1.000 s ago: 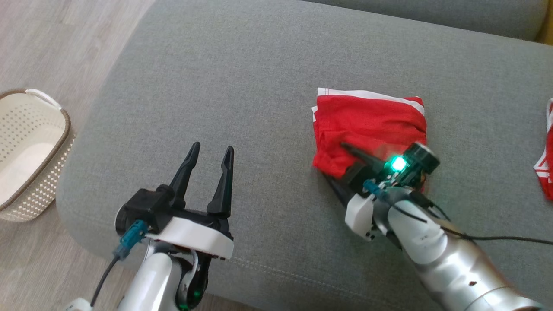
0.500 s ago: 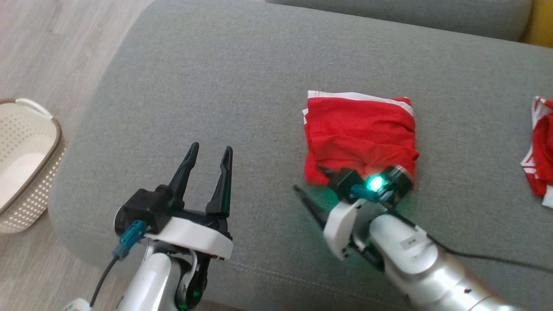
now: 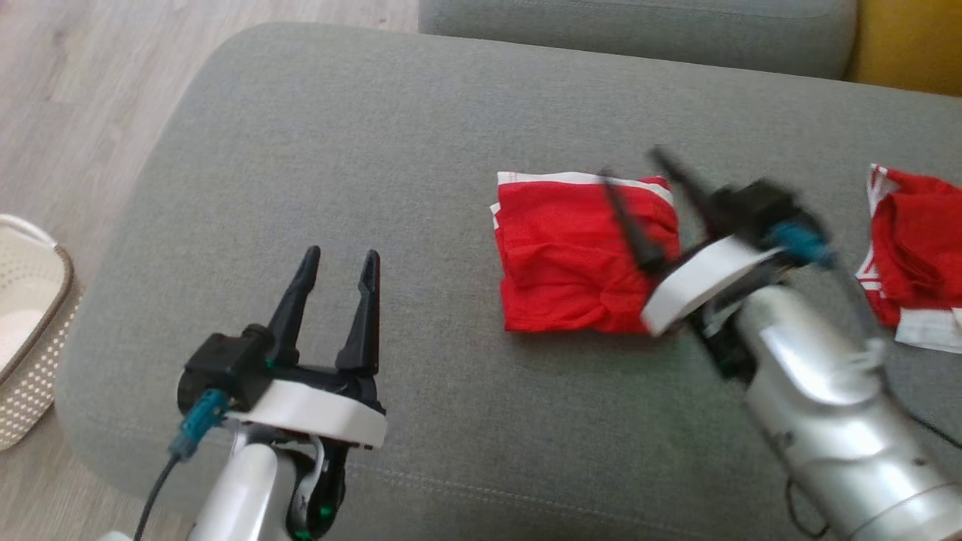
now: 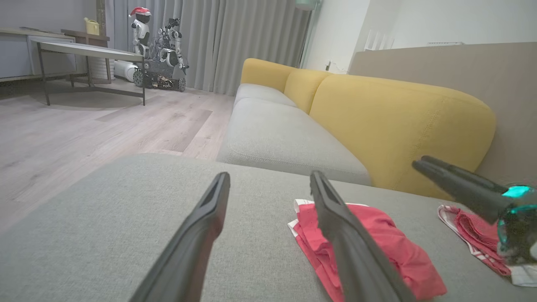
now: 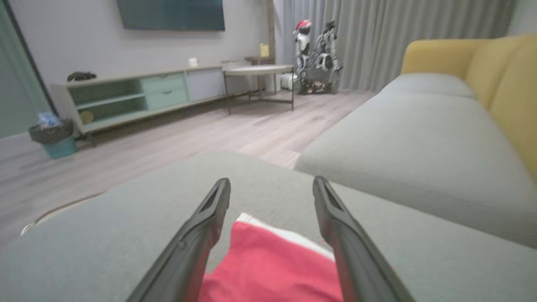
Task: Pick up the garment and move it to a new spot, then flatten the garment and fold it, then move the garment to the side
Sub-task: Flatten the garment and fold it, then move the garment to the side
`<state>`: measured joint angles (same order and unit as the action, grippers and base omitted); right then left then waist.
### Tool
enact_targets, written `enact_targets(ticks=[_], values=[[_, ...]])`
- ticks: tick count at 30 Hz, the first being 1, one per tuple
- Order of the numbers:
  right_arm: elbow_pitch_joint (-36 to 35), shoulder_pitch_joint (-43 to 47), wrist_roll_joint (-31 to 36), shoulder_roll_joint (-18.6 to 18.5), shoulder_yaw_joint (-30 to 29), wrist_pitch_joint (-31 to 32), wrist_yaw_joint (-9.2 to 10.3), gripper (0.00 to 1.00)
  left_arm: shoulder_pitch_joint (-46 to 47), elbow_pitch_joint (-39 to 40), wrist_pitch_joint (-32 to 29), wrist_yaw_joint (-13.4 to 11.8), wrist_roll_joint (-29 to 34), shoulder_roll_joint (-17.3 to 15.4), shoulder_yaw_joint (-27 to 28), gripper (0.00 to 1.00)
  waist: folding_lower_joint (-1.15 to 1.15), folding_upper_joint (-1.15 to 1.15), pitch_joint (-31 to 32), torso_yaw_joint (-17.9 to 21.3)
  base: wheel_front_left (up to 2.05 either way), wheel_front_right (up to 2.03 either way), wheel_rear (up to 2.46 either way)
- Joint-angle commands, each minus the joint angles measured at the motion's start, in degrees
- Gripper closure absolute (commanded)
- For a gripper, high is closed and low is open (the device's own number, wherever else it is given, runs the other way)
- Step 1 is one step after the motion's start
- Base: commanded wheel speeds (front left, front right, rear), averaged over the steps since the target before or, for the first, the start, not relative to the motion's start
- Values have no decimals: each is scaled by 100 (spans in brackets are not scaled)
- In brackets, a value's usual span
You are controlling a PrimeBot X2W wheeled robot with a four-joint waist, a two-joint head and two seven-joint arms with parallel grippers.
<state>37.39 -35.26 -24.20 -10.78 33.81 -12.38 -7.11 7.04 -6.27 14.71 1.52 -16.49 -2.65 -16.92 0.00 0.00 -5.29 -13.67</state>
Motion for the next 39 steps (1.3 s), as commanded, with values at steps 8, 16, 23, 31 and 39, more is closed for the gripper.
enact_targets(ticks=[8, 16, 23, 31, 39], values=[[-794, 468, 805, -153, -1698, -187, -37, 0, 209, 508, 29, -92, -203, -22, 351, 0, 0, 0, 16, 179, 0, 0, 0], [-1298, 968, 1393, -6, -2324, -55, -37, 0, 186, 632, 29, -133, -273, -22, 404, 0, 0, 0, -96, 245, 0, 0, 0], [-1470, 1198, 1619, 149, -2540, 176, -37, 0, 150, 572, 29, -86, -260, -22, 354, 0, 0, 0, -137, 226, 0, 0, 0], [-1429, 1307, 1630, 233, -2708, 323, -37, 0, 148, 586, 29, -45, -250, -22, 287, 0, 0, 0, -308, 103, 0, 0, 0], [-850, 1271, 1344, 383, -2653, 830, -37, 0, 187, 568, 29, 0, -221, -22, 200, 0, 0, 0, -436, -28, 0, 0, 0]])
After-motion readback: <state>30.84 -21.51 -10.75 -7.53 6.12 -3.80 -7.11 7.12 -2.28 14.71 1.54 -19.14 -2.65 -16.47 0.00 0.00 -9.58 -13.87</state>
